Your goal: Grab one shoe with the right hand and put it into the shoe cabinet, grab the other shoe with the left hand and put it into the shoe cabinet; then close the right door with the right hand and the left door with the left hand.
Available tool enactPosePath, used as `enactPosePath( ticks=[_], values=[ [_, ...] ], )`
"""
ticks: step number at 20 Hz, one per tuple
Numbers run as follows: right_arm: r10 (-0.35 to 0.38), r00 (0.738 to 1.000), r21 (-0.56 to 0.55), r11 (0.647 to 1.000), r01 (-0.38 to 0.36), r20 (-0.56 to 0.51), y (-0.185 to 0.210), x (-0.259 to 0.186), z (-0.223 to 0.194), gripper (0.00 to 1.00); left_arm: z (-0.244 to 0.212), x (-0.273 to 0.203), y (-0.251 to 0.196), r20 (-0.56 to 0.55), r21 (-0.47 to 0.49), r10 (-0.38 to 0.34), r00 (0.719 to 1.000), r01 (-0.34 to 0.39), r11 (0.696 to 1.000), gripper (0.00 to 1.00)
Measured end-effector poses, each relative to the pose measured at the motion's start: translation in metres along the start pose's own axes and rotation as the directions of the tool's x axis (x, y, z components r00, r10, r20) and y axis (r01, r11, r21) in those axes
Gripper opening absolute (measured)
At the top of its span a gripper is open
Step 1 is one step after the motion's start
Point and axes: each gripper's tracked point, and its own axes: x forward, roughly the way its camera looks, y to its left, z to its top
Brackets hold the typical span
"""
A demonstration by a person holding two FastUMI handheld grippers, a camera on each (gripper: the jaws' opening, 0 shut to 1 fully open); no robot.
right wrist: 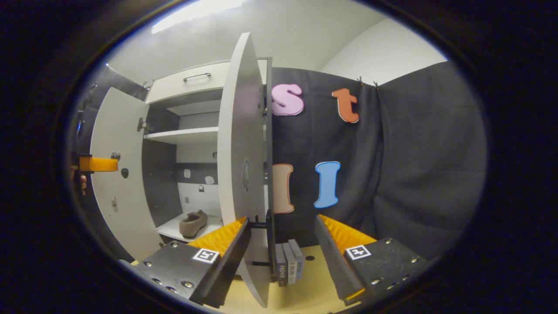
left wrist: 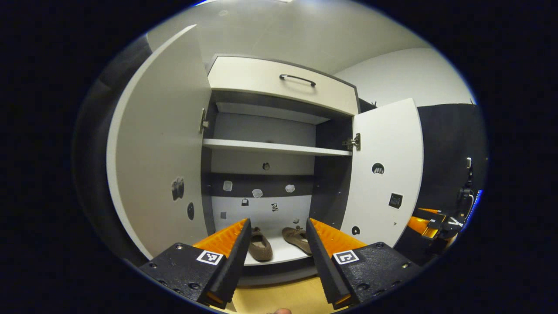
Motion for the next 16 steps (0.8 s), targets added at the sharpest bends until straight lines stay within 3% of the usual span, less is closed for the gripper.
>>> enactPosePath(
  ticks=[5,9,12,13,14,16],
  values=[
    [0.138,0.990,0.050,0.989,-0.137,-0.015,0.049,0.016,-0.005,0.90,0.000,-0.013,0.005,0.007,-0.026,0.015,1.000,-0.014,1.000,0.77],
    [0.175,0.984,0.060,0.983,-0.173,-0.024,0.067,0.036,-0.007,0.90,0.003,-0.031,0.012,0.003,-0.036,0.031,1.000,-0.030,0.999,0.74],
    [0.235,0.971,0.111,0.967,-0.230,-0.034,0.088,0.046,-0.010,0.92,0.010,-0.044,0.015,0.018,-0.033,0.046,0.999,-0.045,0.998,0.80],
    [0.252,0.967,0.134,0.960,-0.245,-0.037,0.095,0.051,-0.012,0.92,0.013,-0.049,0.016,0.025,-0.030,0.052,0.998,-0.051,0.998,0.74],
    [0.268,0.963,0.157,0.953,-0.258,-0.043,0.102,0.055,-0.014,0.92,0.016,-0.054,0.020,0.030,-0.024,0.062,0.998,-0.061,0.998,0.80],
    [0.281,0.958,0.185,0.945,-0.268,-0.047,0.114,0.067,-0.016,0.92,0.019,-0.065,0.029,0.040,-0.007,0.087,0.995,-0.087,0.996,0.80]
  ],
)
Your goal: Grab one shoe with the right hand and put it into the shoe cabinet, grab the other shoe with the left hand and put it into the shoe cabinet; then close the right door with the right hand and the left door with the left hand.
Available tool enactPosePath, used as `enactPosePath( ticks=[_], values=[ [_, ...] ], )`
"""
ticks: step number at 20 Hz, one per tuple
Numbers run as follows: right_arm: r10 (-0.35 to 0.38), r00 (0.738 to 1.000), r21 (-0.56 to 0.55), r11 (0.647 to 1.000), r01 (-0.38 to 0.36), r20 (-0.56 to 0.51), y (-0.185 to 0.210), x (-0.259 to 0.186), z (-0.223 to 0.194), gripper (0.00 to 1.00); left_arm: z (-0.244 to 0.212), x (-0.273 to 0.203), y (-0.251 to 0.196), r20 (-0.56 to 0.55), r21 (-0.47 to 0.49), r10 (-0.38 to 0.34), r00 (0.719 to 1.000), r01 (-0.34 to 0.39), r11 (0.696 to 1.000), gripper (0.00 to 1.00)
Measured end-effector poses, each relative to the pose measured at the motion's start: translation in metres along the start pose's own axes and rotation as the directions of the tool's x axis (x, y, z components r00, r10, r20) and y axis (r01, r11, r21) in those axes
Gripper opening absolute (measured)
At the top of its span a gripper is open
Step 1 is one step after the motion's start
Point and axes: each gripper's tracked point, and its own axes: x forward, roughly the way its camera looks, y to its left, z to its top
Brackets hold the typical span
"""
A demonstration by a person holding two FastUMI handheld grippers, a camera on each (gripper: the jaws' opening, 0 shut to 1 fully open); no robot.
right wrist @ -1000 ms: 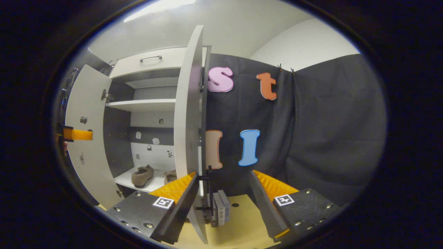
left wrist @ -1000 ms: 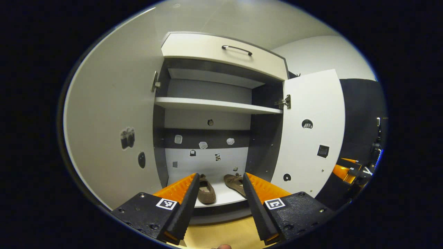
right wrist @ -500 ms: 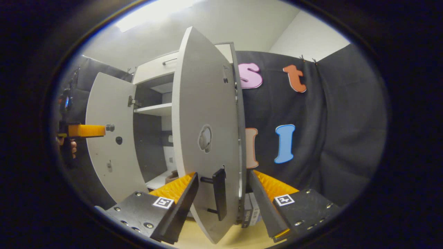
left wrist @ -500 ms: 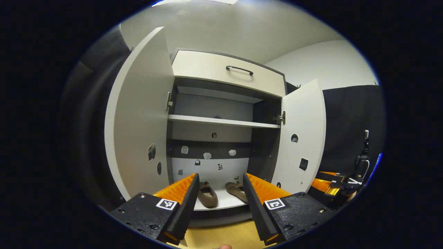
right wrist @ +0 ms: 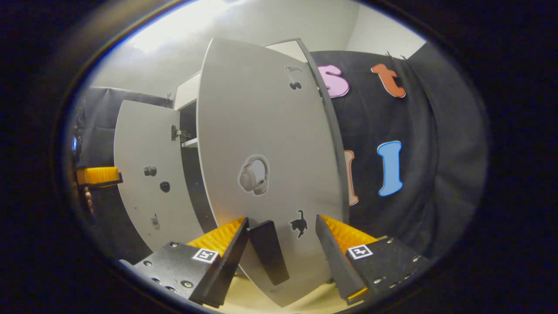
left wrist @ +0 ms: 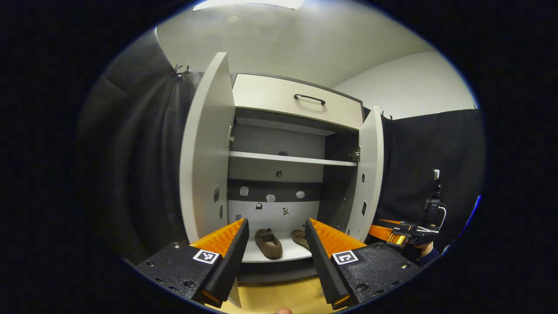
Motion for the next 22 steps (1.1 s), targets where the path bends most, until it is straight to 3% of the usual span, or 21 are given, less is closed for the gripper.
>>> enactPosePath(
  ticks=[9,10,11,14,15,16,18,22],
  values=[
    [0.021,1.000,-0.075,0.997,-0.020,0.012,0.037,0.053,-0.006,1.00,0.023,-0.046,0.056,0.052,0.031,0.155,0.987,-0.156,0.987,0.79],
    [0.020,1.000,-0.072,0.997,-0.019,0.013,0.039,0.057,-0.006,1.00,0.020,-0.046,0.067,0.051,0.035,0.181,0.982,-0.183,0.982,0.73],
    [0.019,1.000,-0.066,0.998,-0.019,0.011,0.041,0.060,-0.008,1.00,0.019,-0.049,0.076,0.048,0.039,0.206,0.977,-0.208,0.977,0.79],
    [0.018,1.000,-0.042,0.999,-0.018,0.008,0.046,0.070,-0.011,0.97,0.008,-0.048,0.103,0.029,0.041,0.267,0.963,-0.268,0.963,0.79],
    [0.018,1.000,-0.035,0.999,-0.018,0.006,0.047,0.074,-0.013,1.00,0.004,-0.045,0.110,0.020,0.045,0.279,0.960,-0.280,0.959,0.73],
    [0.017,1.000,-0.028,0.999,-0.017,0.005,0.049,0.077,-0.014,0.99,-0.004,-0.042,0.119,0.005,0.055,0.296,0.955,-0.295,0.954,0.79],
    [0.014,1.000,-0.021,1.000,-0.014,0.003,0.050,0.083,-0.014,0.97,-0.022,-0.042,0.137,-0.034,0.076,0.342,0.939,-0.338,0.938,0.79],
    [0.005,1.000,-0.017,1.000,-0.005,0.007,0.055,0.096,-0.015,0.97,-0.053,-0.037,0.150,-0.107,0.057,0.339,0.935,-0.334,0.941,0.80]
  ],
)
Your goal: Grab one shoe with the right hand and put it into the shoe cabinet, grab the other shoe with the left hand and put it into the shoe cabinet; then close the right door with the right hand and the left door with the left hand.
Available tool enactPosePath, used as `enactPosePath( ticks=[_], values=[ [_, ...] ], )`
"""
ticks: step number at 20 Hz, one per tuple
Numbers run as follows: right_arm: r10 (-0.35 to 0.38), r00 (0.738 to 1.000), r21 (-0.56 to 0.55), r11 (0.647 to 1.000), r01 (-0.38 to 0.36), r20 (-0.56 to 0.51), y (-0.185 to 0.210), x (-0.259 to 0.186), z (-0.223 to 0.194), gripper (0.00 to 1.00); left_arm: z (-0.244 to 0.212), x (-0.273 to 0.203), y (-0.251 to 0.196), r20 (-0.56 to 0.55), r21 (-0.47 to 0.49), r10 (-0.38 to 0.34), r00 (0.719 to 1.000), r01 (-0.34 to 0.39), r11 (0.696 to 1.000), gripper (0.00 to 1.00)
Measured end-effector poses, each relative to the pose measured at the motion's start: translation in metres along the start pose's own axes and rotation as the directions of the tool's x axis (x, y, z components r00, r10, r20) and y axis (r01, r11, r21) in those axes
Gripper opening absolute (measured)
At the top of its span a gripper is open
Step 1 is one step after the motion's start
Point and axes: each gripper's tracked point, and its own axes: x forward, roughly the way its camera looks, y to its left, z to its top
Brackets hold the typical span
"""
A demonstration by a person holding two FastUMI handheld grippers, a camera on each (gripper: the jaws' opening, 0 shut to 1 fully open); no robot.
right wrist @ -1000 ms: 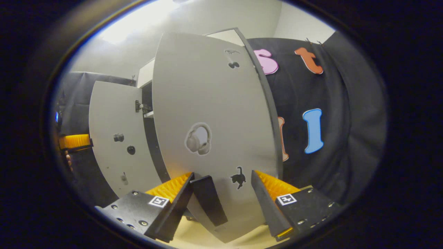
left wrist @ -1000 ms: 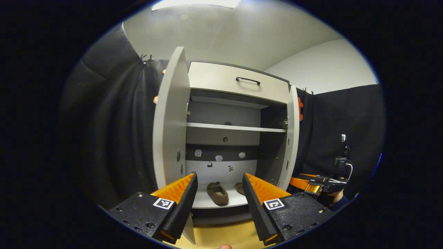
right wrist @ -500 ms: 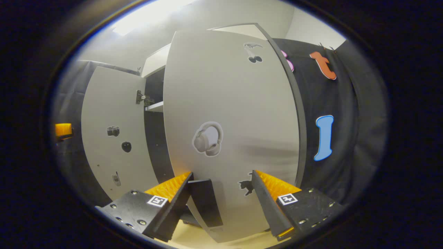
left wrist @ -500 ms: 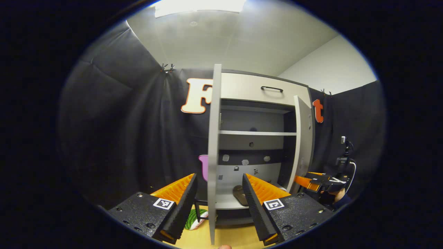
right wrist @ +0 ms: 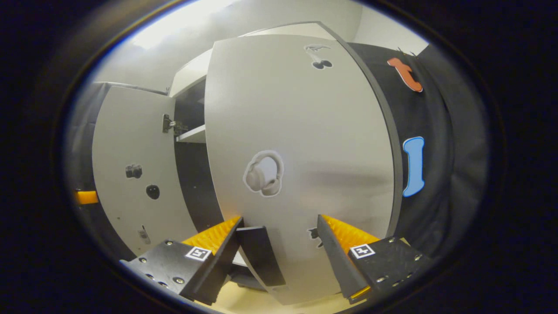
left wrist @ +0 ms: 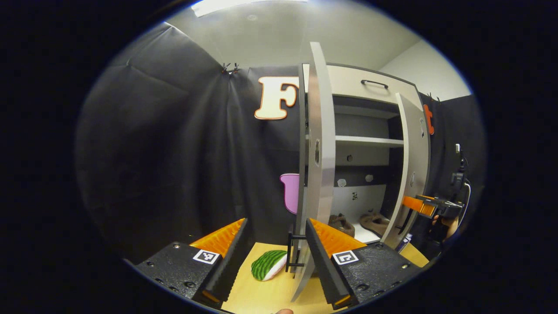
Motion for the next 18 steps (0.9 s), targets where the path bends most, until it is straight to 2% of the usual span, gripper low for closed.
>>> enactPosePath(
  ticks=[4,5,9,12,13,18],
  values=[
    [-0.023,1.000,-0.004,1.000,0.023,0.006,0.004,0.011,0.000,1.00,-0.020,0.010,0.008,-0.043,-0.039,-0.016,0.999,0.015,0.999,0.80],
    [-0.027,1.000,-0.004,1.000,0.027,0.007,0.005,0.013,-0.001,0.97,-0.023,0.013,0.006,-0.050,-0.055,-0.034,0.998,0.031,0.998,0.80],
    [-0.041,0.999,0.002,0.999,0.041,0.016,0.007,0.022,-0.001,1.00,-0.036,0.021,0.005,-0.079,-0.114,-0.091,0.993,0.082,0.990,0.80],
    [-0.054,0.998,0.003,0.999,0.054,0.024,0.009,0.028,-0.002,0.97,-0.042,0.028,0.003,-0.083,-0.133,-0.125,0.989,0.113,0.985,0.80],
    [-0.060,0.998,0.005,0.998,0.060,0.026,0.009,0.030,-0.002,1.00,-0.044,0.030,0.002,-0.084,-0.137,-0.136,0.987,0.124,0.983,0.80],
    [-0.089,0.995,-0.007,0.996,0.089,0.039,0.010,0.037,-0.002,0.99,-0.046,0.043,0.003,-0.077,-0.148,-0.164,0.983,0.151,0.977,0.80]
  ],
)
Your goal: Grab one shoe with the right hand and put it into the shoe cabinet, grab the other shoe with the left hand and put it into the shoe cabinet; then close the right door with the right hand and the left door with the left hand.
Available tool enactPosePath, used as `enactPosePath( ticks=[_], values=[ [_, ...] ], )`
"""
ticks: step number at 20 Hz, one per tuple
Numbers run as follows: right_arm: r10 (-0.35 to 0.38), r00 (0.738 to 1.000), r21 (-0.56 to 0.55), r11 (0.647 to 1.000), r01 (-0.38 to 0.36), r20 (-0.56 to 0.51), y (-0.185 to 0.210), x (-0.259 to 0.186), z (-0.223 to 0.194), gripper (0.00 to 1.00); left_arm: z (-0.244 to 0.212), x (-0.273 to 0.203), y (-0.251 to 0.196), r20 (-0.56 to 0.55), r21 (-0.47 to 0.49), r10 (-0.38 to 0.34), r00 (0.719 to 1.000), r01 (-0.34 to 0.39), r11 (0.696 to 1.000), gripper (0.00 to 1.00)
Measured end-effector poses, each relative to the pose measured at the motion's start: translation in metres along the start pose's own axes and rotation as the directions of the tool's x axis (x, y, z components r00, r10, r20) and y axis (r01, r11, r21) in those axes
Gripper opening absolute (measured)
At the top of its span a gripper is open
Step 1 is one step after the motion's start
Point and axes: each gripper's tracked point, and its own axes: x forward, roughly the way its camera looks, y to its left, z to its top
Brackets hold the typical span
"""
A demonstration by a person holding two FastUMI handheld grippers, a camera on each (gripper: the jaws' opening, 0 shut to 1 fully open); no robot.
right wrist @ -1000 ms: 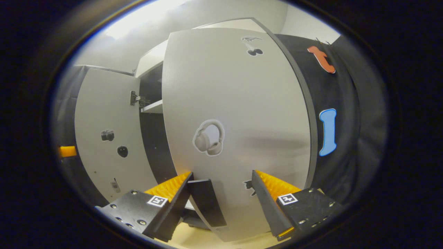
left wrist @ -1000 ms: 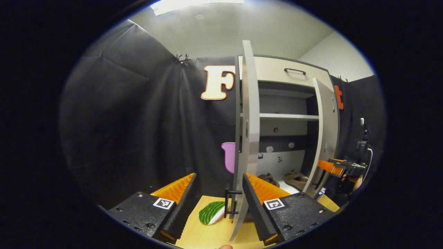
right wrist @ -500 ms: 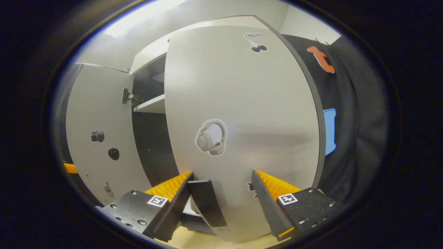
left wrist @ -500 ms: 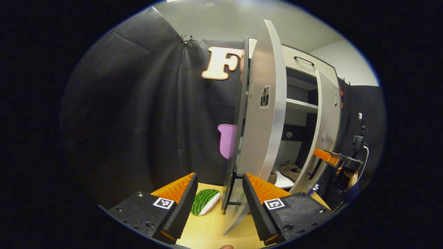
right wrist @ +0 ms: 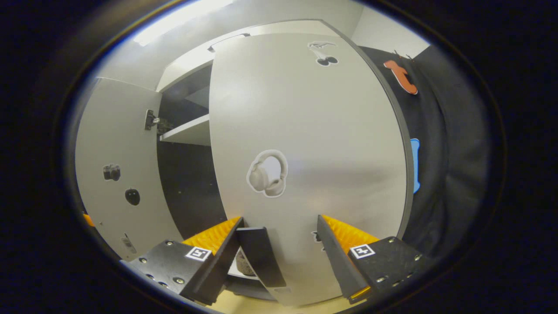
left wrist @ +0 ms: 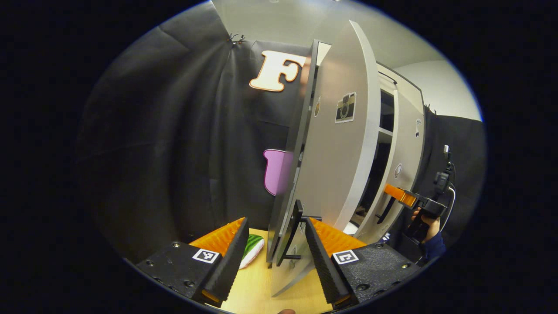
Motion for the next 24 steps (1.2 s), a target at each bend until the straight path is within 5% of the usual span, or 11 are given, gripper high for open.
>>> enactPosePath(
  ticks=[13,14,17,24],
  values=[
    [-0.025,0.998,-0.033,0.999,0.027,0.056,0.001,-0.016,0.008,0.99,0.004,0.002,-0.010,0.034,0.000,-0.044,0.998,0.044,0.999,0.78],
    [-0.021,0.998,-0.038,0.999,0.023,0.062,0.001,-0.019,0.009,0.99,0.002,0.001,-0.013,0.034,-0.006,-0.048,0.998,0.048,0.999,0.72],
    [-0.021,0.998,-0.038,0.999,0.023,0.060,0.000,-0.028,0.009,0.99,0.001,0.002,-0.021,0.039,-0.023,-0.061,0.997,0.062,0.998,0.78],
    [-0.046,0.998,-0.037,0.998,0.048,0.052,-0.017,-0.052,0.007,1.00,-0.010,0.013,-0.075,0.026,-0.050,-0.187,0.982,0.189,0.981,0.77]
  ],
)
